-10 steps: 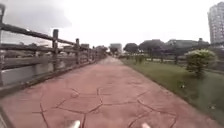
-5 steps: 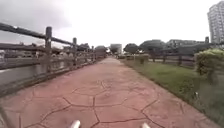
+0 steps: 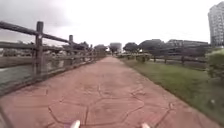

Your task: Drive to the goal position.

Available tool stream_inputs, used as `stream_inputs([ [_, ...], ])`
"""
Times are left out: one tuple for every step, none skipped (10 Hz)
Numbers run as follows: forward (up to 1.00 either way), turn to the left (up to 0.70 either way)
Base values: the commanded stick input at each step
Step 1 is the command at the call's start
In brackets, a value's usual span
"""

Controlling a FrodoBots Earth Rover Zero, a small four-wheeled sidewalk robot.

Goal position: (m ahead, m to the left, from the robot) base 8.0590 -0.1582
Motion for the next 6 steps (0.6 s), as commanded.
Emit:
stream_inputs([
  [0.70, 0.00],
  [0.70, 0.00],
  [0.70, 0.00],
  [0.70, 0.00],
  [0.70, 0.00],
  [0.70, 0.00],
])
